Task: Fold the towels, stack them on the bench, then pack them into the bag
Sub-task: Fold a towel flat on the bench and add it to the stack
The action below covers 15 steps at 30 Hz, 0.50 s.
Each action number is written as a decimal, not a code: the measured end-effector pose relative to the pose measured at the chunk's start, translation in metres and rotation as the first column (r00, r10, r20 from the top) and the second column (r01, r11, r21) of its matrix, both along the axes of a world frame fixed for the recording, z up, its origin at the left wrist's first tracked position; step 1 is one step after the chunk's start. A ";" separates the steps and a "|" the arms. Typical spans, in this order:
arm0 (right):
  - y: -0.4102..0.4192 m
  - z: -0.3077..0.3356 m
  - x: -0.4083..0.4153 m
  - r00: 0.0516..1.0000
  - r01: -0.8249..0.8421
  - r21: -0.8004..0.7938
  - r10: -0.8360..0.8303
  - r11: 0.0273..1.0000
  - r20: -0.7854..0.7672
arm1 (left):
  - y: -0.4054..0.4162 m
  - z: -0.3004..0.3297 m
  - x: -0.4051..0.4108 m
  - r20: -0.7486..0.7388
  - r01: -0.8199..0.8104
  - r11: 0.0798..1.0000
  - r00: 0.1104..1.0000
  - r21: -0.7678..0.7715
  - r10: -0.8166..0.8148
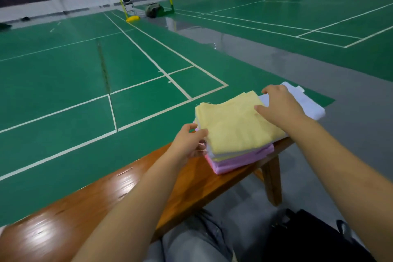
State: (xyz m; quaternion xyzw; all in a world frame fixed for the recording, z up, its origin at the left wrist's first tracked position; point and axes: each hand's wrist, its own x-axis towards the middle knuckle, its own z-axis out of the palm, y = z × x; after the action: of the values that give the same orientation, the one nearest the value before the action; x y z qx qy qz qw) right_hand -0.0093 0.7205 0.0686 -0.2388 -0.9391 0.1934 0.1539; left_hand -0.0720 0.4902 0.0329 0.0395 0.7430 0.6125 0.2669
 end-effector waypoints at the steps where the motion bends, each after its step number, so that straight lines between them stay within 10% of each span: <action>1: -0.012 0.003 0.003 0.998 -0.043 0.016 0.044 0.999 -0.050 | -0.010 0.000 0.005 0.005 -0.016 1.000 1.000 0.026 0.016; 15: -0.290 -0.072 0.008 0.713 -0.685 -0.284 0.697 0.670 -0.074 | -0.281 -0.070 0.108 0.132 -0.589 0.802 0.807 0.103 0.575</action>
State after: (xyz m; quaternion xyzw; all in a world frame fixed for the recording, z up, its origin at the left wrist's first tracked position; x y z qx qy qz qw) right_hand -0.0010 0.4306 -0.0037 0.1105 -0.9231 0.3681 0.0129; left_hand 0.0357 0.2089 -0.0369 -0.2009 0.6612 0.7163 0.0973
